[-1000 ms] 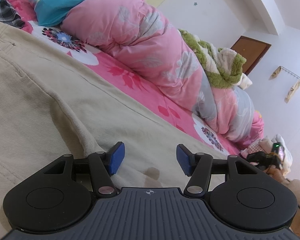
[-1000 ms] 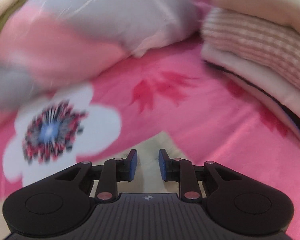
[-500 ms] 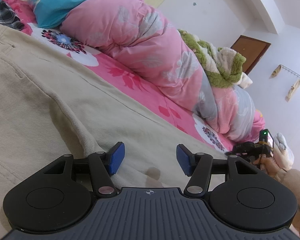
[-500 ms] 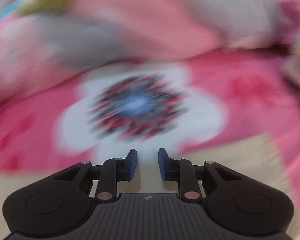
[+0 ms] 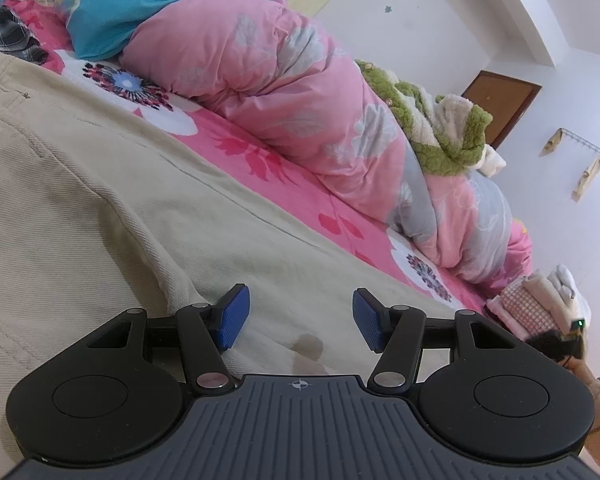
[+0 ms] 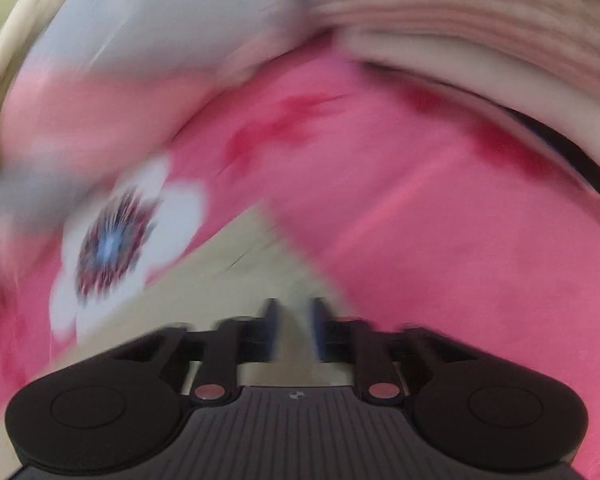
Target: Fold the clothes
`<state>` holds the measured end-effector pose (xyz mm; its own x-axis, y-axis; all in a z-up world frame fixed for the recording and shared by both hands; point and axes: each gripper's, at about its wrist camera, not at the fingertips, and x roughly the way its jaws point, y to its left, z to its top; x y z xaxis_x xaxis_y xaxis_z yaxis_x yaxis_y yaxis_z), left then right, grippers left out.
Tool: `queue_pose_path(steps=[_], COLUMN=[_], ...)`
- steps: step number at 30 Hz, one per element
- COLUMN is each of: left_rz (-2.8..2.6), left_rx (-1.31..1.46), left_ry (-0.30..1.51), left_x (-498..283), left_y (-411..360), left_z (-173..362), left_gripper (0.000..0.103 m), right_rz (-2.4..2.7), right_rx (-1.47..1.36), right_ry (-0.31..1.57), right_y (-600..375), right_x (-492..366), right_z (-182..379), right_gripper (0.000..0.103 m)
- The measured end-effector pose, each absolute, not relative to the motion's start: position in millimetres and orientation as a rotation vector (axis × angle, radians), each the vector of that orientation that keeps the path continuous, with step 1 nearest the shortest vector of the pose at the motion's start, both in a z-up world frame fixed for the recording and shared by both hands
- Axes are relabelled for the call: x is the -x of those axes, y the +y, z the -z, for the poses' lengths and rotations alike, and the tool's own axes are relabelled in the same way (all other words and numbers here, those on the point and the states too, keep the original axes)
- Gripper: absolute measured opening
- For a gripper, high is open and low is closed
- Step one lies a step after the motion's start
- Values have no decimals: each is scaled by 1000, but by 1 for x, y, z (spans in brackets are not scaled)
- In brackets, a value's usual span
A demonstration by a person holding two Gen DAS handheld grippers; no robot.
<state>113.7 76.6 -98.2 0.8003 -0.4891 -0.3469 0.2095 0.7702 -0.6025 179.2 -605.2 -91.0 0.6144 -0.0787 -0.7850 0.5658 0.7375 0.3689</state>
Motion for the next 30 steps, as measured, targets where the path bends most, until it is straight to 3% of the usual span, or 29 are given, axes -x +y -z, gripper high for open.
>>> queue_pose_path(steps=[7,10,16,21,26,30], left_rz=[399,400,409,421,397,358], left_rx=[579,585,613,646,627,635], left_ry=[520,520,523,504,450,409], left_x=[-114,-114,-112,-103,-89,-77], left_y=[77,78,83,91,103,127], left_z=[99,98,97,91,82,81], left_gripper=[57,57,58,68,68,68], right_rz=[464,263,361,525,130,-197], right_rx=[-560,-493,-274,-173,-101,-82], right_ry=[721,741,896,834,796,839], right_y=[-595,-552,-509,-488,-378,-273], right_x=[-131,-123,-107,-96,-130,-164], right_z=[55,49,77,38,1,4], right_gripper=[13,28,29,31,31,31])
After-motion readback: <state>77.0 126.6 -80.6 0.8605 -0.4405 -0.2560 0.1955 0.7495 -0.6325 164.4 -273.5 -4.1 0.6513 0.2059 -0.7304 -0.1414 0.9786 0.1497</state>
